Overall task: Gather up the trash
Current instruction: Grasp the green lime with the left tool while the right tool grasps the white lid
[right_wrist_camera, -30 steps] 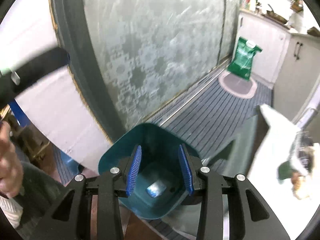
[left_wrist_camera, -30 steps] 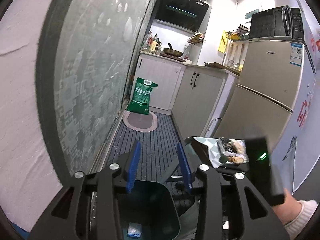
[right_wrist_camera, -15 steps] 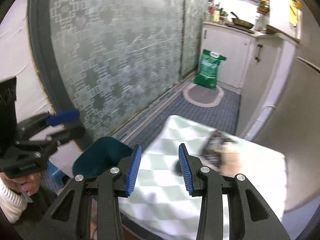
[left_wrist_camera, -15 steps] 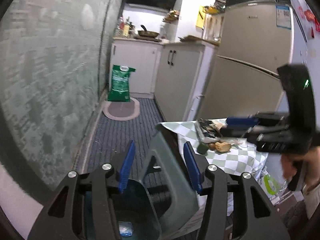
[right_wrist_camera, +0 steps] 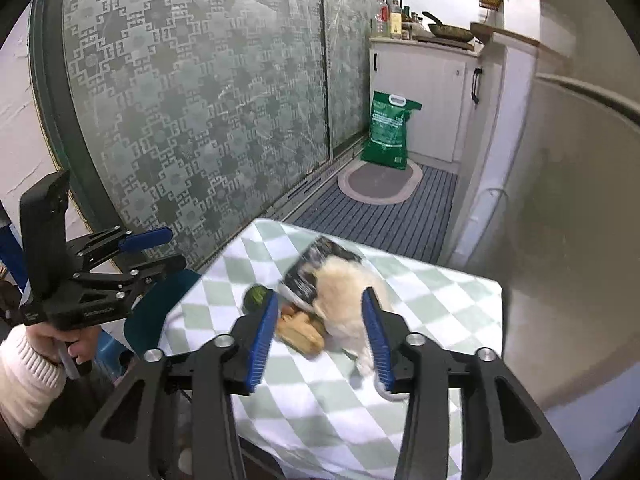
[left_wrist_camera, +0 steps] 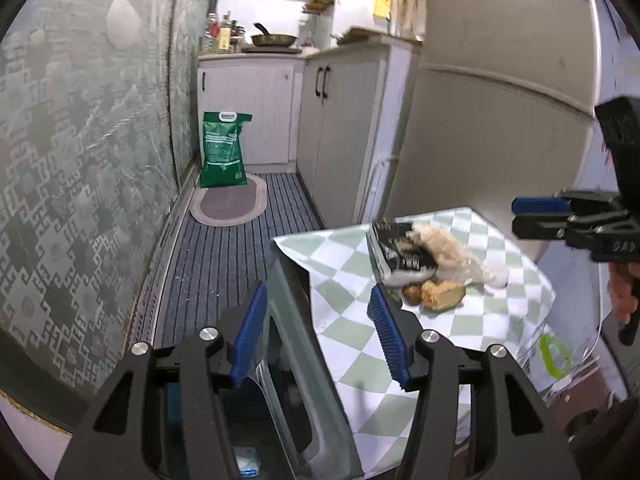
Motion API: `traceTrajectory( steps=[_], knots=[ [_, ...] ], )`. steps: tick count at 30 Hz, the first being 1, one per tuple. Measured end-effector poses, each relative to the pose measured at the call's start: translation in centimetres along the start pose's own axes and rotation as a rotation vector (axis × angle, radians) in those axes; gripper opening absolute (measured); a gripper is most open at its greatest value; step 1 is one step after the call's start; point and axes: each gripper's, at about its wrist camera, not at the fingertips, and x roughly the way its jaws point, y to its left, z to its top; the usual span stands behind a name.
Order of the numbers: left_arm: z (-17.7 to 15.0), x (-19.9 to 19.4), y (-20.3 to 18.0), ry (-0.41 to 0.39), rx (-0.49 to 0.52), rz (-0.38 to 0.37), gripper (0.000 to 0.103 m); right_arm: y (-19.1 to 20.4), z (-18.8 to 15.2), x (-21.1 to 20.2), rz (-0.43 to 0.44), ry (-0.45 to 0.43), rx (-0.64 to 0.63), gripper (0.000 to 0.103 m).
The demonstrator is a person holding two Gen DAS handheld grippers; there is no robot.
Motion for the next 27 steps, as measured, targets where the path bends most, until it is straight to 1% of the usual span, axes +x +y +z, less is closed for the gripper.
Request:
traceTrajectory(
  steps=[8, 12, 16, 18, 24, 25, 26, 27],
  knots=[
    [-1.1, 1.7, -3.9, 0.047, 0.135, -0.025, 0.059, -1.8, -2.4, 1.0, 0.013, 0.038, 0.026, 0.049],
    [-1.1, 2.9, -4.9, 0.079, 0.15, -0.032, 0.059, -2.0, -3.2, 1.7, 0.024, 0.058, 0.03, 0.049],
    [-1.2, 4.5, -5.4, 0.112, 0.157, -0.024, 0.058, -2.1, -3.7, 2.1, 0.014, 0.075, 0.018, 0.05],
    [-1.1, 5.0, -5.6, 0.119, 0.16, -0.015, 0.057, -2.3, -3.9, 2.1, 0.016, 0.078, 0.019, 0.054],
    [-0.9, 6.4, -5.8, 0.142, 0.15, 0.01, 0.051, -3.1, -4.7, 2.0, -0.003, 0.088, 0.015, 0.057],
    [-0.9, 6.7, -5.8, 0.146, 0.145, 0.014, 0.048, -3.3, -4.8, 2.0, -0.004, 0.091, 0.016, 0.057],
    [-0.9, 7.0, -5.7, 0.15, 0.141, 0.017, 0.045, -3.4, -5.1, 2.1, -0.008, 0.097, 0.016, 0.059],
    [-0.9, 7.1, -5.7, 0.152, 0.136, 0.02, 0.045, -3.4, -5.2, 2.2, -0.011, 0.1, 0.015, 0.061]
  ],
)
